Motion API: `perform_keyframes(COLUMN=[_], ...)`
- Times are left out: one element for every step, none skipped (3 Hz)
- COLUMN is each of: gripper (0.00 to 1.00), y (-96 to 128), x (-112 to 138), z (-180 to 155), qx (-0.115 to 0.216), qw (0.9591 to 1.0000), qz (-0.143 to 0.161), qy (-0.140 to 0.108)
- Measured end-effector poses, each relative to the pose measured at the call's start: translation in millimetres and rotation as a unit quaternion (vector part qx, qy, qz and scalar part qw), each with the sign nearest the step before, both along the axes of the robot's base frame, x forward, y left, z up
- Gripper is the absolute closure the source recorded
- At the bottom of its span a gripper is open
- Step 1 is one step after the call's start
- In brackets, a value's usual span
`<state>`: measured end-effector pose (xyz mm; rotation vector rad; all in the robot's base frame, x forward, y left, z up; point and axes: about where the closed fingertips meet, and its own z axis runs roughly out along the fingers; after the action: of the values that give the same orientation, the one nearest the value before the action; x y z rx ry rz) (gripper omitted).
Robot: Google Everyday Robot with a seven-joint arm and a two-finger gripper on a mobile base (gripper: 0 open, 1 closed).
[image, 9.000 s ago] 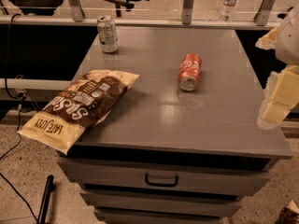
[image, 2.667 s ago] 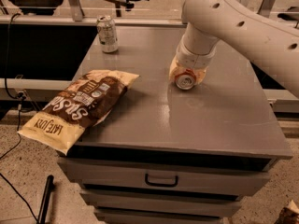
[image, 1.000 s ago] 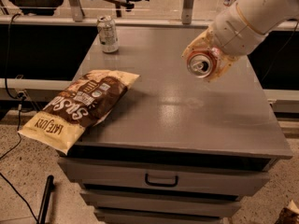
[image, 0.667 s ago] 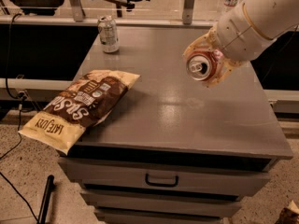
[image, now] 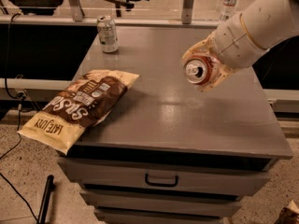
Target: Place coke can upright
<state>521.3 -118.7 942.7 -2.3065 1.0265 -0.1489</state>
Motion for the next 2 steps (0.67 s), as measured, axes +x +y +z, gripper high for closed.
perform_keyframes(gripper=[1.0, 1.0], y=[0.6, 3.8], x=[11.1, 19.0], z=[-16.5, -10.1], qx=[0.071, 0.134], qw=[0.9931, 0.9741], qz=[-0.074, -0.141], qy=[0.058, 0.116])
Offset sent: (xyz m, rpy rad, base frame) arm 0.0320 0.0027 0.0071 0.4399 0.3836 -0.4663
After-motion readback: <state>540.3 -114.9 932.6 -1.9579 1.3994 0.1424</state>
